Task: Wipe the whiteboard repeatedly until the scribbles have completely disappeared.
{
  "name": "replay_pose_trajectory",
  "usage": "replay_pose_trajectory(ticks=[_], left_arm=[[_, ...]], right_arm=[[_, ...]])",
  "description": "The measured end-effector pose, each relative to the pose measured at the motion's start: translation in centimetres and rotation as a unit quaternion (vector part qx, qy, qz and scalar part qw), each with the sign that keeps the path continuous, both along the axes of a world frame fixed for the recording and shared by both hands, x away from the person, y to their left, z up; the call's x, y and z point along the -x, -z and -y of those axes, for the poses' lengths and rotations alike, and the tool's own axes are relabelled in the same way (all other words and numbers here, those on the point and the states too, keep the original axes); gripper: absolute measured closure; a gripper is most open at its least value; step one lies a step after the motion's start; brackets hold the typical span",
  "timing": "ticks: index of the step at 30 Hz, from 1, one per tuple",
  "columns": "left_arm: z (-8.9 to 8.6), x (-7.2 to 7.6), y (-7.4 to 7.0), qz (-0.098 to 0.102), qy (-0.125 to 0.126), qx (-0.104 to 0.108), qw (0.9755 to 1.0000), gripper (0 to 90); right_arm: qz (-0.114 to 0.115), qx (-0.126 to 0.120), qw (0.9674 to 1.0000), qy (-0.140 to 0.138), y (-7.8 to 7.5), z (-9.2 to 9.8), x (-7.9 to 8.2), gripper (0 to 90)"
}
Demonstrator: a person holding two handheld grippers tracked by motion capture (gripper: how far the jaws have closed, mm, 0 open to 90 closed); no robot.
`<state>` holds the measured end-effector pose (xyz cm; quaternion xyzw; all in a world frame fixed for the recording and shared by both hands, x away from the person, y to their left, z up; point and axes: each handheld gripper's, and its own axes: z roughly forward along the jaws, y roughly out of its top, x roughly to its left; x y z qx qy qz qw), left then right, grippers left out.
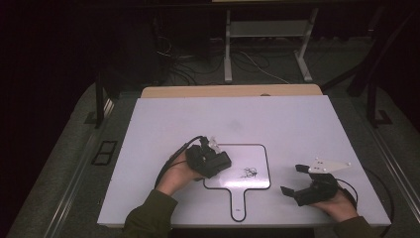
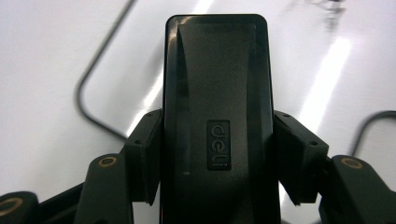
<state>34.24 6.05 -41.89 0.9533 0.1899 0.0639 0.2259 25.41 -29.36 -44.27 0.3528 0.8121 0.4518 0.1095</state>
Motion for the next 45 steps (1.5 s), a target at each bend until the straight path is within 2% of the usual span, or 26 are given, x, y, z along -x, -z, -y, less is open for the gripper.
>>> replay_pose_trajectory(ticks=[2,4,6,10,13,17,20,27,30,34,38,41,45], left_arm=[[0.3,0.4,0.0,-0.007,0.003,0.001,1.0000,38.8],[0.4,0.4,0.0,-0.003,0.009,-0.002,1.0000,38.9],[0.3,0.0,0.0,0.004,0.004,-0.005,1.0000,38.9],[-0.3,-1.0,0.1,0.006,-0.018,0.006,0.9998,38.9],[-0.3,-0.9,0.1,0.008,-0.017,0.004,0.9998,38.9],[0.4,0.3,0.0,-0.005,0.008,-0.002,0.9999,38.8],[0.9,0.9,-0.1,-0.003,0.023,-0.012,0.9997,38.9],[0.1,-0.7,0.1,0.007,-0.013,0.001,0.9999,38.8],[0.2,-0.7,0.1,0.007,-0.010,0.000,0.9999,38.9],[0.8,0.3,0.0,-0.006,0.009,-0.001,0.9999,38.8],[1.8,0.9,0.0,-0.003,0.029,-0.005,0.9995,38.9],[2.6,0.7,0.0,0.004,0.029,-0.005,0.9996,38.8],[3.6,0.2,0.1,0.004,0.023,-0.002,0.9997,38.9]], right_arm=[[-0.001,-0.001,1.0000,0.001,0.0,0.0,0.0,0.0],[-0.001,-0.001,1.0000,0.001,0.0,0.0,0.1,0.0],[-0.001,-0.001,1.0000,0.001,0.0,0.1,0.1,0.0],[-0.001,0.000,1.0000,0.000,0.0,0.0,0.0,0.0],[-0.001,0.001,1.0000,-0.001,0.0,-0.1,0.0,0.0],[0.000,0.001,1.0000,0.000,0.0,0.0,0.0,0.0],[-0.001,0.001,1.0000,0.000,0.0,-0.1,0.1,0.0],[-0.001,0.002,1.0000,-0.002,0.0,-0.1,0.1,0.0],[-0.002,0.002,1.0000,-0.002,0.0,-0.1,0.0,0.0],[-0.002,0.003,1.0000,-0.002,0.0,-0.2,0.0,0.0],[-0.002,0.003,1.0000,-0.003,0.0,-0.2,0.0,0.0],[-0.001,0.004,1.0000,-0.004,0.0,-0.2,0.0,0.0],[0.000,0.004,1.0000,-0.003,0.0,-0.2,0.0,0.0]])
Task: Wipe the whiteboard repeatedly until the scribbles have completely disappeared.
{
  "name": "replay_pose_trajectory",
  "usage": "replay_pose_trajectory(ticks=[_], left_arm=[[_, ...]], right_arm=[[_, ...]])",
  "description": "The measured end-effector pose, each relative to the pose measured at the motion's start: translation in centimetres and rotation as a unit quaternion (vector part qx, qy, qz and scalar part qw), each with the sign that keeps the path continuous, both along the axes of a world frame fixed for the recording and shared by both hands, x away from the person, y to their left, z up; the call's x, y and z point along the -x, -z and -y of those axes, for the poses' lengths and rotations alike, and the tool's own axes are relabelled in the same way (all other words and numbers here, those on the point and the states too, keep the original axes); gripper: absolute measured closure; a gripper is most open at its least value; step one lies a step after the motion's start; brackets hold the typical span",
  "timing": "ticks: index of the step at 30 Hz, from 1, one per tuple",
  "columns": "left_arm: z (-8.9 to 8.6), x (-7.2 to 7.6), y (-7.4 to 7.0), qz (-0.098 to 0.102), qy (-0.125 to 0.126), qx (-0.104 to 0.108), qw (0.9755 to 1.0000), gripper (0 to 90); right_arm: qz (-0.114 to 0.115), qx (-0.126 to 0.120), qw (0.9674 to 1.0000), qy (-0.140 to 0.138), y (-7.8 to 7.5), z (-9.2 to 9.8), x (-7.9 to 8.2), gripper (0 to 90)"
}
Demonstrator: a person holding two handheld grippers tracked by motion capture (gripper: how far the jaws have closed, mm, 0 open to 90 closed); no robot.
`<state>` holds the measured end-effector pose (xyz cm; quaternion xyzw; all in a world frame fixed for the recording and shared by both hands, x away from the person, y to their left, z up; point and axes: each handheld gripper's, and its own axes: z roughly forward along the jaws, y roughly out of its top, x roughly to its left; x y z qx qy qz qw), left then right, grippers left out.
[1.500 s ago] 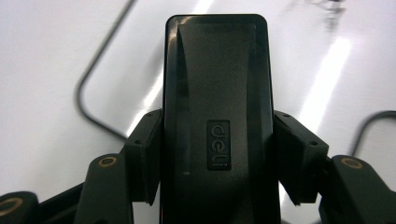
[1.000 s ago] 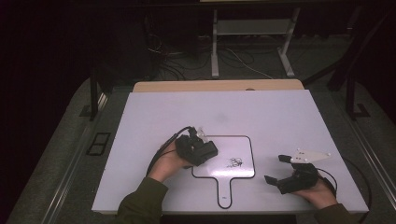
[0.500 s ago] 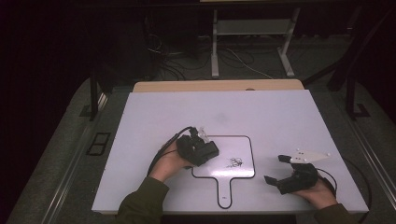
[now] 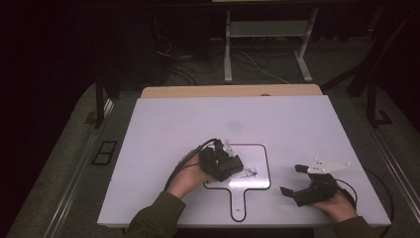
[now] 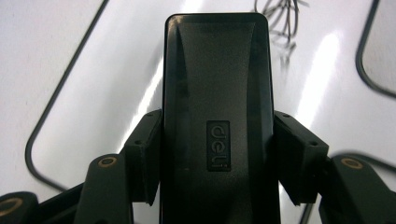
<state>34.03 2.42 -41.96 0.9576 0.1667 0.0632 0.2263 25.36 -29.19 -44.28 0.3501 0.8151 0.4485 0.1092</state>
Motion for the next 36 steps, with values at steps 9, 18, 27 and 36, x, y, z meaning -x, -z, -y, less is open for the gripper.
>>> replay_pose_trajectory(ticks=[9,18,27,36], left_arm=[[1.7,-2.2,-0.3,0.003,0.002,0.013,0.9999,38.9],[4.6,-2.8,-0.8,0.001,0.033,0.002,0.9994,38.9],[5.8,-2.8,0.0,0.008,0.034,0.000,0.9994,38.9],[6.7,-1.7,0.0,0.006,0.059,-0.001,0.9983,38.8]], right_arm=[[-0.001,0.000,1.0000,0.002,0.1,0.0,-0.1,0.0],[-0.002,-0.001,1.0000,0.004,0.1,0.1,-0.1,0.0],[-0.002,-0.002,1.0000,0.002,0.1,0.1,-0.1,0.0],[-0.001,-0.001,1.0000,0.000,0.1,0.1,-0.1,0.0]])
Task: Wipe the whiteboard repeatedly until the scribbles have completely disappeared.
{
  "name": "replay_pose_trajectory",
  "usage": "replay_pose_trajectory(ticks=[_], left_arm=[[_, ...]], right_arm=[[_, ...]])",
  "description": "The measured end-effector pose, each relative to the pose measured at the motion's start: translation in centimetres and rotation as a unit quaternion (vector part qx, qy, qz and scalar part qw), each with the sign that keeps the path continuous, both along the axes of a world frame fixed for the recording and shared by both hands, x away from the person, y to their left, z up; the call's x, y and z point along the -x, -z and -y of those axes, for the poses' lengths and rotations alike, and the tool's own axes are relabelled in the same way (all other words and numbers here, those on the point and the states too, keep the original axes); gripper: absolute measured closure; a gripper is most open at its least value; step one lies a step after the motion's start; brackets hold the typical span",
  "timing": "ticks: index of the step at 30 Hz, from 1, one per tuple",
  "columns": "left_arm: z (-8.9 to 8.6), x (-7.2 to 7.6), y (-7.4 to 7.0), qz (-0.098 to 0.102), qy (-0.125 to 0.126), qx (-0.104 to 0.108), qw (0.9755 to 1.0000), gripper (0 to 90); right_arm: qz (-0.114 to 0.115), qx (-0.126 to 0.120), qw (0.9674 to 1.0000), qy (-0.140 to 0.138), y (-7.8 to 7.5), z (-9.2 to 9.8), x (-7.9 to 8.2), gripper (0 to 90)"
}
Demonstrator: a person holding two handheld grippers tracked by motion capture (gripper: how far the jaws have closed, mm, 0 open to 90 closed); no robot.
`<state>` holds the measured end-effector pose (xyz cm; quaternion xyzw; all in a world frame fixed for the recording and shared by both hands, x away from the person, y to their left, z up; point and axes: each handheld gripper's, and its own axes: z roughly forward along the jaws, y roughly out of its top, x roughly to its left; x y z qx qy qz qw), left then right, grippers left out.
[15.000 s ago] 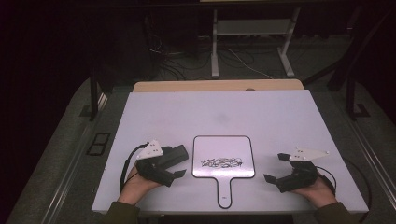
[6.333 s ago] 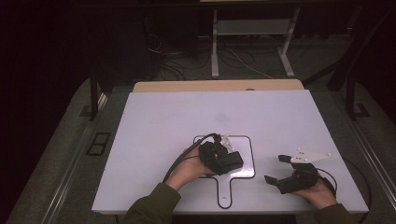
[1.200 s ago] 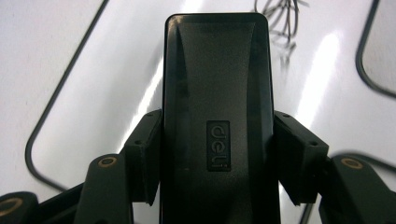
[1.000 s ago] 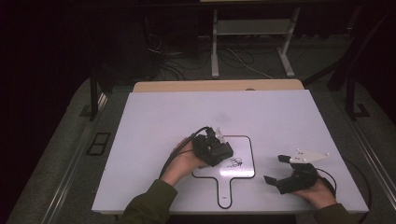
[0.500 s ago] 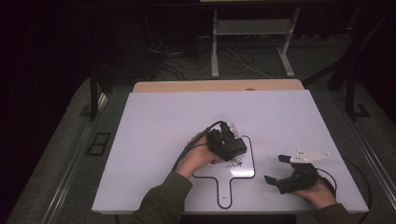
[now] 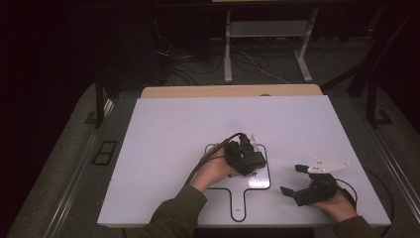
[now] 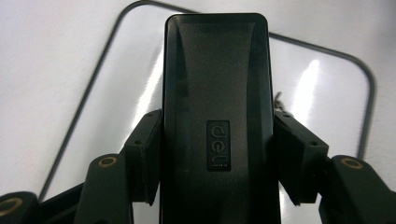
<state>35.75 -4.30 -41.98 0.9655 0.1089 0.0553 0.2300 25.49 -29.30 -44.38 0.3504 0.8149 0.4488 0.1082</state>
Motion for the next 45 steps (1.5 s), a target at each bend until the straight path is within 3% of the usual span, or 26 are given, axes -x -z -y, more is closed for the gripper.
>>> replay_pose_trajectory(ticks=[4,6,9,11,14,16,21,24,30,34,36,39,45], left_arm=[[0.2,0.1,0.0,0.005,0.000,0.000,1.0000,38.8],[-0.3,-0.4,0.1,0.005,-0.014,0.005,0.9999,38.9],[-1.4,-1.3,0.0,0.013,-0.033,-0.005,0.9994,38.9],[-1.9,-1.5,0.1,0.006,-0.047,0.004,0.9989,38.8],[-1.6,-1.3,0.0,0.012,-0.033,-0.004,0.9994,38.9],[-0.9,-0.7,0.1,0.009,-0.021,0.005,0.9997,38.8],[1.1,0.9,0.1,0.014,0.016,0.003,0.9998,38.8],[1.4,1.1,0.1,0.012,0.022,0.002,0.9997,38.8],[-0.5,-0.4,0.0,0.016,-0.009,-0.002,0.9998,38.8],[-1.9,-1.2,0.1,0.005,-0.035,0.007,0.9993,38.8],[-1.9,-1.1,0.0,0.014,-0.028,0.001,0.9995,38.8],[-0.9,-0.2,0.1,0.008,-0.013,0.003,0.9999,38.8],[1.3,1.6,0.0,0.014,0.035,-0.008,0.9993,38.8]], right_arm=[[0.000,0.000,1.0000,0.000,0.0,0.0,0.0,0.0],[0.000,-0.001,1.0000,0.000,0.0,0.0,0.1,0.0],[0.001,-0.001,1.0000,0.000,0.0,0.1,0.0,0.0],[-0.001,-0.001,1.0000,0.000,0.0,0.1,0.0,0.0],[-0.001,0.000,1.0000,0.000,0.0,0.0,0.0,0.0],[0.000,0.001,1.0000,0.000,0.0,0.0,0.0,0.0],[-0.002,0.001,1.0000,0.000,0.0,0.0,0.1,0.0],[-0.005,0.000,1.0000,0.001,-0.1,0.0,0.1,0.0],[0.002,-0.001,1.0000,0.001,-0.1,0.1,0.0,0.0],[0.002,0.000,1.0000,0.000,-0.1,0.1,0.0,0.0],[0.002,-0.001,1.0000,0.000,-0.1,0.1,0.0,0.0],[0.002,0.000,1.0000,0.000,-0.1,0.1,0.0,0.0],[0.003,-0.001,1.0000,0.000,-0.1,0.1,0.0,0.0]])
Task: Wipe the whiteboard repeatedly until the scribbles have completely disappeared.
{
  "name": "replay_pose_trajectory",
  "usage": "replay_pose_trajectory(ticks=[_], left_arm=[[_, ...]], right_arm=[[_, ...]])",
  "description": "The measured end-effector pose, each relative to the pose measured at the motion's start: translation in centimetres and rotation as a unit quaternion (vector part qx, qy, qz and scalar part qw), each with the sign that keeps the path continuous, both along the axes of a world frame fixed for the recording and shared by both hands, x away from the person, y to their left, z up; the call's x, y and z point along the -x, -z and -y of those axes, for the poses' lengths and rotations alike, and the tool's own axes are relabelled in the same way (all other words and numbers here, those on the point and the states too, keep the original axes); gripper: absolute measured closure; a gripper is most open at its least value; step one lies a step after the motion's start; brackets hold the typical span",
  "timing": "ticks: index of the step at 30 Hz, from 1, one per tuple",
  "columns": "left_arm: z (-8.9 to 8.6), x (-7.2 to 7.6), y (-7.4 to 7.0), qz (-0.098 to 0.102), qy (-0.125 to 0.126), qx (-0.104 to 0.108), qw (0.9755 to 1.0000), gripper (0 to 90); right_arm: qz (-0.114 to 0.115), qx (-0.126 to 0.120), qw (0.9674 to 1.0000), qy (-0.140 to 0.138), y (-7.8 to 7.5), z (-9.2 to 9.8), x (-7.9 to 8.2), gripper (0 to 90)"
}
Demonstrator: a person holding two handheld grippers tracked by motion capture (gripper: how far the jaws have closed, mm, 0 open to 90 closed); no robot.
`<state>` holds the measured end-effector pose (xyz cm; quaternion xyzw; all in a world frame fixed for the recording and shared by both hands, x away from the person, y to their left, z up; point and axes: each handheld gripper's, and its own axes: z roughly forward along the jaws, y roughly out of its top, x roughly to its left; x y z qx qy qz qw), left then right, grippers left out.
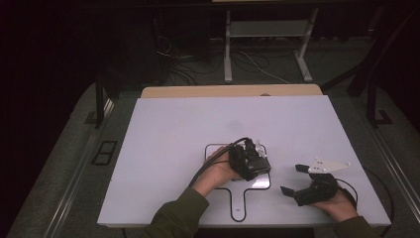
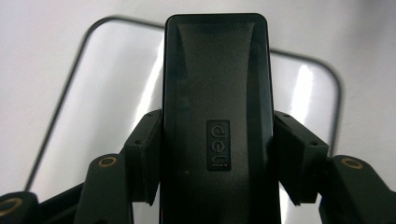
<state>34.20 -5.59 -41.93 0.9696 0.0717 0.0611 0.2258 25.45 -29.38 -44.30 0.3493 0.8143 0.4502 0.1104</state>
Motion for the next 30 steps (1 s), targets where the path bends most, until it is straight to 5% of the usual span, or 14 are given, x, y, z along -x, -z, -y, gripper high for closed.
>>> replay_pose_trajectory(ticks=[8,17,30], left_arm=[[0.0,-0.2,0.1,-0.010,0.002,0.007,0.9999,38.8],[-3.4,-2.8,0.2,-0.008,-0.074,0.016,0.9971,38.9],[1.1,0.2,0.1,-0.010,0.008,0.010,0.9999,38.8]], right_arm=[[0.000,0.000,1.0000,0.000,0.0,0.0,0.0,0.0],[0.001,0.001,1.0000,0.000,0.0,0.1,0.0,0.0],[0.002,-0.003,1.0000,0.002,-0.1,0.1,0.0,0.0]])
